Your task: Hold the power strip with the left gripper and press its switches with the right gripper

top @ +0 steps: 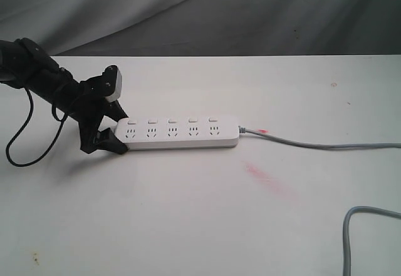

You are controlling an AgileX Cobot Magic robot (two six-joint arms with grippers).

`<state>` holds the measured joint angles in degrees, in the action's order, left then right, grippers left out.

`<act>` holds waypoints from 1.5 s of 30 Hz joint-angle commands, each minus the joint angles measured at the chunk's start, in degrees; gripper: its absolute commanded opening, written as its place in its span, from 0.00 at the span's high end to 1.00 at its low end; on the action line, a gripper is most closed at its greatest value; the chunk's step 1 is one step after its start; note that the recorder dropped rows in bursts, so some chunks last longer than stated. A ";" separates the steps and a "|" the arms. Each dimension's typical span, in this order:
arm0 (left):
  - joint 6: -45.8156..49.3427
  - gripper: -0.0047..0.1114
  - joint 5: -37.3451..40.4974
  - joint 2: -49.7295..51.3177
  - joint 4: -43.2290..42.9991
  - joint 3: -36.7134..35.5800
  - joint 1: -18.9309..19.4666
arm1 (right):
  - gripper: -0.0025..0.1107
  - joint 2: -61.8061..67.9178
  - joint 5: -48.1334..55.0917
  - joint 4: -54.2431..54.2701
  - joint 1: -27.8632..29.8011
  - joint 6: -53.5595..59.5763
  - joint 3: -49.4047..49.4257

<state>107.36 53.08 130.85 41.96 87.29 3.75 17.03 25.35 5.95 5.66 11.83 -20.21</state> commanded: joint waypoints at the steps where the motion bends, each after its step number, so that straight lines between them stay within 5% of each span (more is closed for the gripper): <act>1: -0.67 0.50 -0.85 -0.08 0.78 0.37 0.03 | 0.98 9.67 2.82 -0.49 -0.47 -0.12 -11.22; 14: -0.67 0.50 -0.85 -0.08 0.78 0.37 0.03 | 0.98 34.31 4.35 2.91 -16.93 -0.74 -19.91; 18: -0.67 0.50 -0.85 -0.08 0.78 0.37 0.03 | 0.98 43.09 8.46 6.77 -21.10 7.90 -25.26; 32: -0.67 0.50 -0.85 -0.08 0.78 0.37 0.03 | 0.98 82.37 28.99 29.07 -19.00 47.20 -66.04; 37: -0.67 0.50 -0.85 -0.08 0.89 0.37 0.03 | 0.98 93.49 29.81 39.62 -19.11 54.72 -72.76; 45: -0.67 0.50 -0.85 -0.08 0.89 0.37 0.03 | 0.98 102.55 25.74 40.58 -23.13 62.01 -74.25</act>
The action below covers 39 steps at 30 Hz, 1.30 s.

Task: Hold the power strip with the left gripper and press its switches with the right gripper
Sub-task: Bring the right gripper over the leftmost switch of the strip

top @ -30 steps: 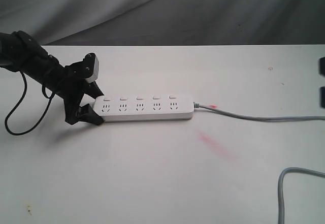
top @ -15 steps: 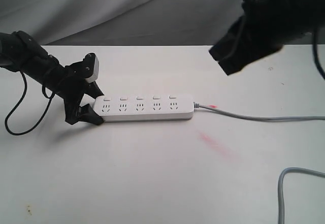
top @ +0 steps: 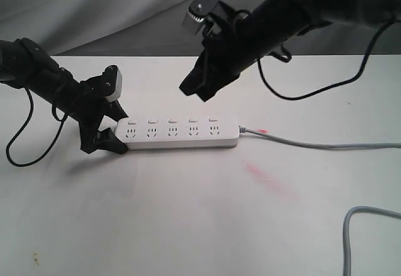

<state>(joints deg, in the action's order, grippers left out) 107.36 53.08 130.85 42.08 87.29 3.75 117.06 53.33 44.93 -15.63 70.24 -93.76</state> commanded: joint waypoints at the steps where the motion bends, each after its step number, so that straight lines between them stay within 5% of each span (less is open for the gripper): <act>1: -0.67 0.50 -0.85 -0.08 0.77 0.37 0.03 | 0.98 3.32 -3.06 2.00 -2.52 4.39 -0.71; 9: -0.67 0.50 -0.75 -0.08 0.76 0.37 0.03 | 0.98 6.99 -5.72 3.74 -3.72 4.76 -2.31; 19: -0.67 0.50 -0.75 -0.08 0.76 0.37 0.03 | 0.98 19.35 -2.20 5.41 -4.47 4.76 -20.95; 26: -0.67 0.50 -0.75 -0.08 0.76 0.37 0.03 | 0.98 23.22 -10.05 9.56 -6.32 5.27 -22.31; 34: -0.67 0.50 -0.75 -0.08 0.76 0.37 0.03 | 0.74 25.65 -15.58 12.02 -7.74 9.41 -22.31; 39: -0.67 0.50 -0.75 -0.08 0.76 0.37 0.03 | 0.70 25.87 -17.60 12.02 -7.86 10.58 -22.31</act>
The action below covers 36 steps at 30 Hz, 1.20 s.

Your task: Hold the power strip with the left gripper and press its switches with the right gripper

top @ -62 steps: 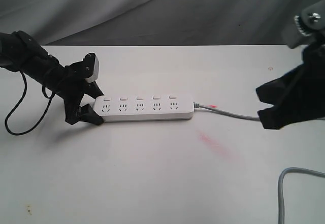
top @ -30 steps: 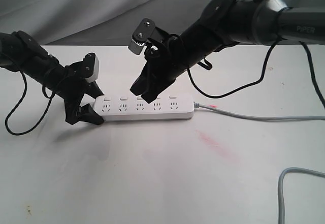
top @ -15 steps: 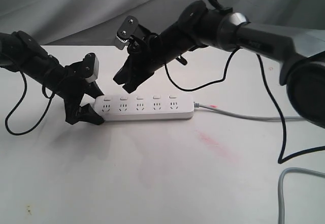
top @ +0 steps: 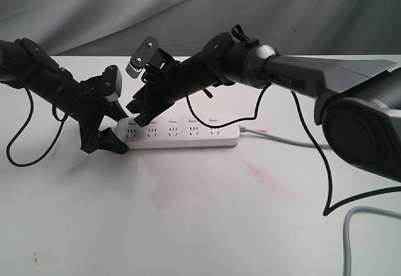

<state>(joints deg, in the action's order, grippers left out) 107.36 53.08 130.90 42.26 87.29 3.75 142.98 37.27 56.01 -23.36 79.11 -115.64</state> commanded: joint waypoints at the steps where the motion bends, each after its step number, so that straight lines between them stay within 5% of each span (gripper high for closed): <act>1: -0.67 0.50 -0.75 -0.13 0.57 0.37 0.03 | 0.70 -0.05 -1.55 0.65 -0.14 2.13 -0.42; 36: -0.67 0.50 -0.75 -0.13 0.57 0.37 0.03 | 0.70 3.26 -4.68 -2.52 -1.36 8.24 -0.42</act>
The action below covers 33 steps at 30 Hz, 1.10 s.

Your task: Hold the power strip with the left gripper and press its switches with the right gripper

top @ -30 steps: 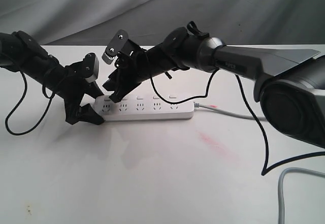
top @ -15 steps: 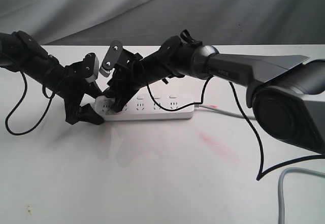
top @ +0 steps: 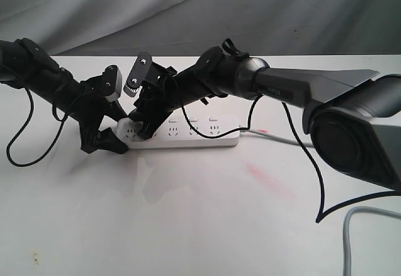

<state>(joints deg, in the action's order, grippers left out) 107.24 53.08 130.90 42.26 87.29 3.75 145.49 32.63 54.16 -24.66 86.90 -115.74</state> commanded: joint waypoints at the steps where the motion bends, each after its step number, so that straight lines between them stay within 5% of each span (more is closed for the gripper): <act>1: -0.55 0.50 -0.75 -0.13 0.57 0.37 0.03 | 0.70 0.84 0.17 -0.76 -0.06 0.46 -0.33; 33: -0.55 0.50 -0.75 -0.13 0.57 0.37 0.03 | 0.70 0.87 0.18 -2.86 -0.71 1.31 -0.33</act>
<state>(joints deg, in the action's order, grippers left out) 107.14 53.08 130.90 42.26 87.29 3.75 145.81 32.63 53.23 -25.13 87.58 -116.13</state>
